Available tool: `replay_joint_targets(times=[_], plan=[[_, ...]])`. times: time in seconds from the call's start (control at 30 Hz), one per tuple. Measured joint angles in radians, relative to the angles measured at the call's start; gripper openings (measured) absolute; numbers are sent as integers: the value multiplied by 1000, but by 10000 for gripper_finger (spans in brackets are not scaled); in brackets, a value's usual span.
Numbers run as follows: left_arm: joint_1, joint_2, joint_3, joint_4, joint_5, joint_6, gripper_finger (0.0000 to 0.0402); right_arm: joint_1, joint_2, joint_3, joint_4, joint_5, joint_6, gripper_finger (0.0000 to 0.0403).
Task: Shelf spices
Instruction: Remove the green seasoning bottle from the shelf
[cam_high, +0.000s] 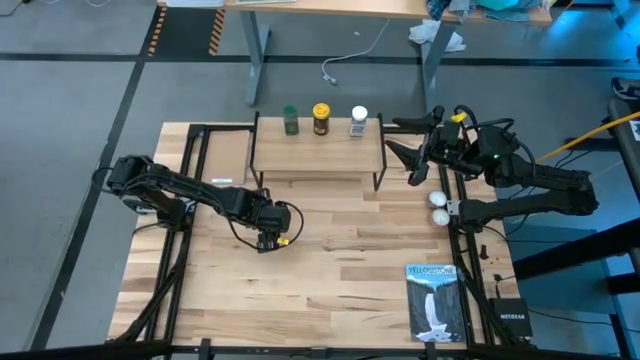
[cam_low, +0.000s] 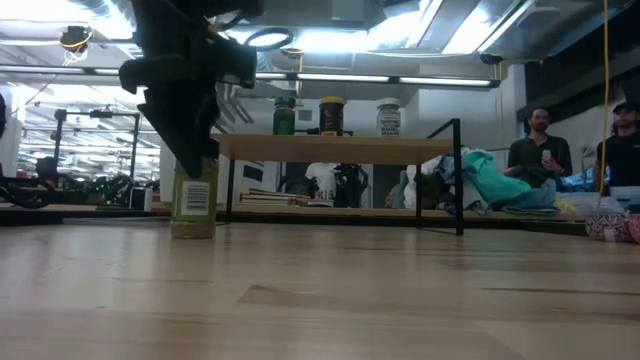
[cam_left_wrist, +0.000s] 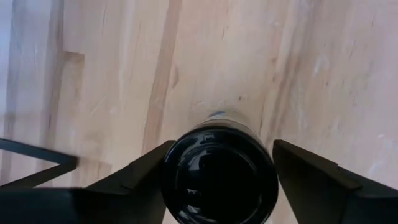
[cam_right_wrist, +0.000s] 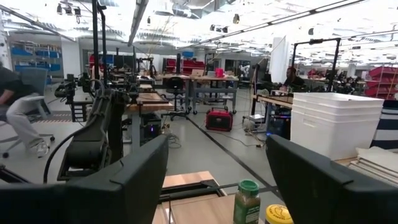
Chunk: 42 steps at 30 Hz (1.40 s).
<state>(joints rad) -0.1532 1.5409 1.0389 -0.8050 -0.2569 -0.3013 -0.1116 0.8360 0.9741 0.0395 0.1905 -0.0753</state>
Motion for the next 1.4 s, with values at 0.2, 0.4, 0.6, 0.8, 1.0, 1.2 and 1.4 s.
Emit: replay_joint_targets(times=[0.2,0.4,0.6,0.8,1.0,1.2,1.4], plan=[[0,-12,0,2,-1,-10,288,0,0,0,2,0,0,277],[0,-59,0,-6,1,-17,301,0,0,0,1,0,0,277],[0,-166,1,-16,-14,-18,301,0,0,0,2,0,0,277],[0,-297,3,-11,-93,-5,301,0,0,0,2,0,0,277],[0,-425,48,54,-269,81,301,0,0,0,4,0,-7,277],[0,-531,60,264,-421,351,301,0,0,0,13,0,-8,277],[55,-565,60,350,-484,473,301,0,0,0,12,0,-8,277]])
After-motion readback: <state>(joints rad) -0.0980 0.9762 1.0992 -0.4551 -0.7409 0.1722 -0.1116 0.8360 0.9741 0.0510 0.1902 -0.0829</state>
